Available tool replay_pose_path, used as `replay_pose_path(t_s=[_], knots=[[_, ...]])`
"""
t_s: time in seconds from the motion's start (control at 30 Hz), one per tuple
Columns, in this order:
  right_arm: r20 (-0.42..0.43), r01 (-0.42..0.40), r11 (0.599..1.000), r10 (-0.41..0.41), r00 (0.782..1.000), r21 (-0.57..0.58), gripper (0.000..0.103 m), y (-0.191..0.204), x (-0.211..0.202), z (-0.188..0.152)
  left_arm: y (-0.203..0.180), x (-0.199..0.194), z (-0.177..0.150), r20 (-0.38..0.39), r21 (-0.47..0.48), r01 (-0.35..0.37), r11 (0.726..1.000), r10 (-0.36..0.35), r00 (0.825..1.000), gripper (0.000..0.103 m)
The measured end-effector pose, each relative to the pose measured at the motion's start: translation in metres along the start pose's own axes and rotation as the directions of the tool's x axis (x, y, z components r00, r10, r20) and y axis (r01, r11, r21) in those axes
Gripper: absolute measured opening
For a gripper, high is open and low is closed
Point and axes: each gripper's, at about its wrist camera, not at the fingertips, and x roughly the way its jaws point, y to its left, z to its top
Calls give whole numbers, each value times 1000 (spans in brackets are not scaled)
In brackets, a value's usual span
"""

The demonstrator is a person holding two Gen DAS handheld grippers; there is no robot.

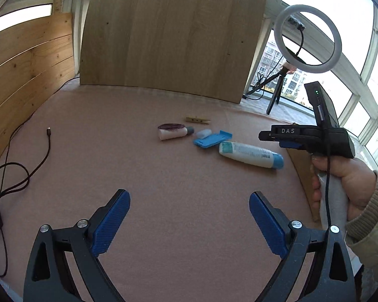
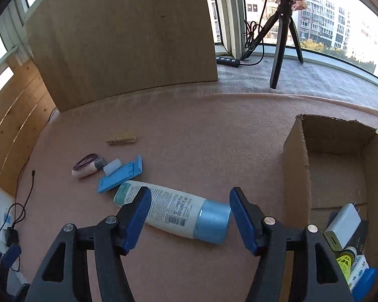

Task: Organize objects
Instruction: 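Move the right tool to the white-and-blue lotion bottle and grasp its cap, then close the left gripper on the lotion bottle's other end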

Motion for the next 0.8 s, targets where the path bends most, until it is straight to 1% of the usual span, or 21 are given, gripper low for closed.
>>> replay_pose_path(t_s=[0.07,0.13,0.23,0.33,0.47,0.6,0.7,0.73,0.8], knots=[[-33,20,999,-19,999,28,61,-3,19,3,10,-6,-3,5,-1,-8,1000,8,1000,97],[-73,10,998,-6,997,59,60,-8,35,2,18,-13,-3,11,2,-19,1000,19,1000,97],[-99,16,998,-9,995,68,61,-9,45,-2,28,-20,-1,17,1,-31,1000,31,999,97],[-86,29,999,-26,996,32,61,2,39,-17,33,-23,1,24,-1,-30,1000,30,999,97],[-71,23,999,-26,997,-43,63,27,24,-50,35,-21,-2,22,16,-15,1000,15,1000,99],[-61,17,991,-25,998,-133,69,57,1,-95,41,-10,-14,-11,36,33,999,-33,999,99],[-72,-10,986,-2,997,-166,73,73,-15,-124,40,-2,-24,-36,89,75,993,-72,997,99],[-77,-20,984,6,997,-178,75,76,-18,-131,37,-2,-26,-38,115,98,989,-94,995,99],[-100,-58,977,38,994,-206,76,80,-23,-136,28,-3,-31,-35,184,160,970,-157,987,99]])
